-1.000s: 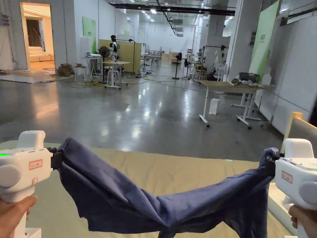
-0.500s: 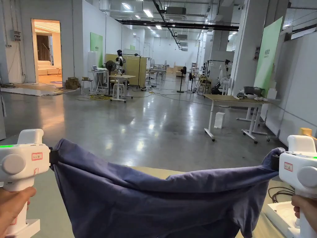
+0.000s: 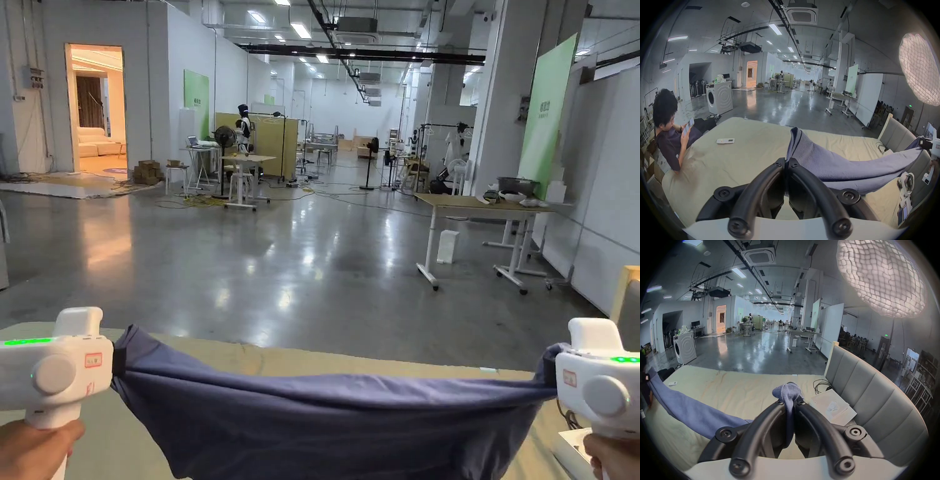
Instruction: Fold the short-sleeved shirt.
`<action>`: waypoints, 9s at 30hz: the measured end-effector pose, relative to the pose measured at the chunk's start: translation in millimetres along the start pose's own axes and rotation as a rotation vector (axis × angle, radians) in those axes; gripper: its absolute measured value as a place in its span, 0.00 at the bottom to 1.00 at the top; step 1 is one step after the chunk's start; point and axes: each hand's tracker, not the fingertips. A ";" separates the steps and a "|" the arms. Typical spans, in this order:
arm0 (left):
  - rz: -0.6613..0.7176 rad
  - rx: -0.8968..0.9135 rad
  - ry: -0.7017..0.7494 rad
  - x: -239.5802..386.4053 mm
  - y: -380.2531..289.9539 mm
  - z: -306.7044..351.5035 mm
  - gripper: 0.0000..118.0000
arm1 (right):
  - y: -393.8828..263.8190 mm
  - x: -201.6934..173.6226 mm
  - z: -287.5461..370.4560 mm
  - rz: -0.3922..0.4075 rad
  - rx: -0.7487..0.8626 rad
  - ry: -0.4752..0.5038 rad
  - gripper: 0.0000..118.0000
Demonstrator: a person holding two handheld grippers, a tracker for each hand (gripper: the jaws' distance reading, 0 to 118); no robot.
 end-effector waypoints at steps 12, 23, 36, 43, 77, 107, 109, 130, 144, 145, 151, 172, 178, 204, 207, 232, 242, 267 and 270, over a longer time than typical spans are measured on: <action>-0.018 -0.166 -0.003 -25.4 -123.3 18.1 0.03 | -140.7 -0.1 39.0 0.025 -0.126 -0.001 0.05; -0.044 -0.453 -0.017 -40.8 -251.0 84.2 0.03 | -275.7 2.9 121.0 0.091 -0.369 -0.011 0.05; 0.028 -0.578 0.014 -63.7 -287.0 66.1 0.53 | -326.7 1.9 125.0 0.067 -0.445 -0.001 0.40; 0.058 -0.196 -0.069 -29.1 -216.0 107.3 0.53 | -242.1 -29.3 163.1 0.065 -0.095 0.066 0.53; -0.146 -0.426 -0.151 64.6 -188.6 -44.0 0.03 | -190.7 -98.8 133.3 -0.020 0.138 0.124 0.00; -0.375 -0.568 -0.108 82.2 -228.0 -144.0 0.03 | -246.7 -70.9 -33.0 0.063 -0.416 0.182 0.32; -0.366 -0.531 -0.122 83.5 -220.4 -125.3 0.03 | -246.2 -75.5 -60.4 0.096 -0.498 0.237 0.51; -0.303 -0.451 -0.133 70.4 -211.2 -95.4 0.03 | -259.5 -132.5 -95.2 0.179 -0.549 0.261 0.02; -0.232 -0.172 -0.152 51.8 -100.9 -12.4 0.03 | -100.5 -52.9 44.6 0.086 -0.103 0.182 0.02; -0.228 -0.147 -0.152 62.6 -91.1 18.2 0.03 | -90.9 -47.9 54.1 0.088 -0.084 0.176 0.02; -0.199 0.001 -0.124 63.5 -25.0 85.4 0.03 | -31.8 -9.0 107.1 0.049 0.047 0.116 0.02; -0.083 0.120 0.081 -26.4 99.1 128.0 0.03 | 95.6 46.2 156.5 -0.008 0.237 -0.007 0.02; -0.081 0.118 0.110 -38.7 120.0 111.0 0.03 | 127.6 34.5 137.8 0.006 0.258 -0.028 0.02; -0.054 0.254 0.064 13.0 230.7 55.0 0.03 | 207.7 38.1 60.7 -0.068 0.320 -0.094 0.02; -0.062 0.257 0.051 14.5 221.4 53.3 0.03 | 187.3 37.5 63.5 -0.056 0.309 -0.098 0.02; -0.068 -0.300 0.002 -55.7 -218.6 94.8 0.03 | -265.6 44.9 153.7 0.075 -0.150 -0.073 0.02; 0.049 -0.518 0.045 -68.2 -288.5 110.5 0.16 | -351.7 37.7 167.4 0.142 -0.307 -0.114 0.11; -0.144 0.174 -0.109 77.6 -183.6 173.2 0.02 | -194.9 -107.6 236.1 -0.048 0.292 0.105 0.00; -0.175 0.158 -0.133 77.4 -187.9 173.5 0.01 | -194.4 -116.3 236.4 -0.002 0.304 0.127 0.00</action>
